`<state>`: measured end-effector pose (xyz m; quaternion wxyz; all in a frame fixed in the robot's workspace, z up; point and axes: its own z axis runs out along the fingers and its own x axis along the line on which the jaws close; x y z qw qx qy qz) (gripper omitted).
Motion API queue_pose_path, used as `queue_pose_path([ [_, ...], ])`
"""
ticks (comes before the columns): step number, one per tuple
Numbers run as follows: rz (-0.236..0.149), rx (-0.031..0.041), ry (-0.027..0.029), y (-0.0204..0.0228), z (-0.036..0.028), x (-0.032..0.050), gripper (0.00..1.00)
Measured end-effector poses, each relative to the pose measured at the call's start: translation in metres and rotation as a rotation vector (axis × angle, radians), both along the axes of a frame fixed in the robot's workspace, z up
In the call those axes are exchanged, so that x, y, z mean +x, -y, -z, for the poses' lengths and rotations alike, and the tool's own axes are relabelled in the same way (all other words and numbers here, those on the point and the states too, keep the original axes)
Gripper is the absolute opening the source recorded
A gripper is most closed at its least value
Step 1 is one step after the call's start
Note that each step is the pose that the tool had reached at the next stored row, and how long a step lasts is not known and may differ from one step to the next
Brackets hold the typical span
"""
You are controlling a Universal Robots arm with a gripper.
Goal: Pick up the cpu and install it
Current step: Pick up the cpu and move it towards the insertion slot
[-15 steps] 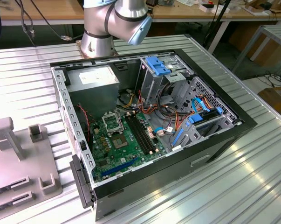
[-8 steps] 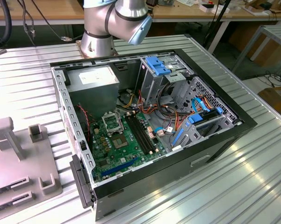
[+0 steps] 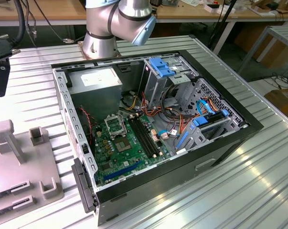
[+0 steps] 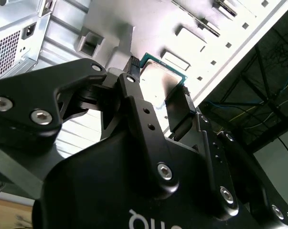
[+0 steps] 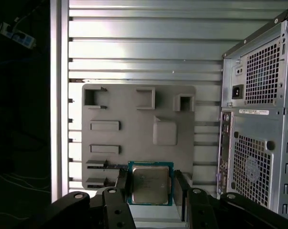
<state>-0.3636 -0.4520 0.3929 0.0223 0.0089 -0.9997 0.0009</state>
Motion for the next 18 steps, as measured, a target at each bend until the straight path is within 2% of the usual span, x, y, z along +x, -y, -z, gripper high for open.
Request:
queue_pose_path([
  [3,0.000,0.0000,0.0000,0.0000,0.0000,0.0047,0.47],
  [6,0.000,0.0000,0.0000,0.0000,0.0000,0.0151,0.47],
  [18,0.000,0.0001,0.0000,0.0000,0.0000,0.0307,0.47],
])
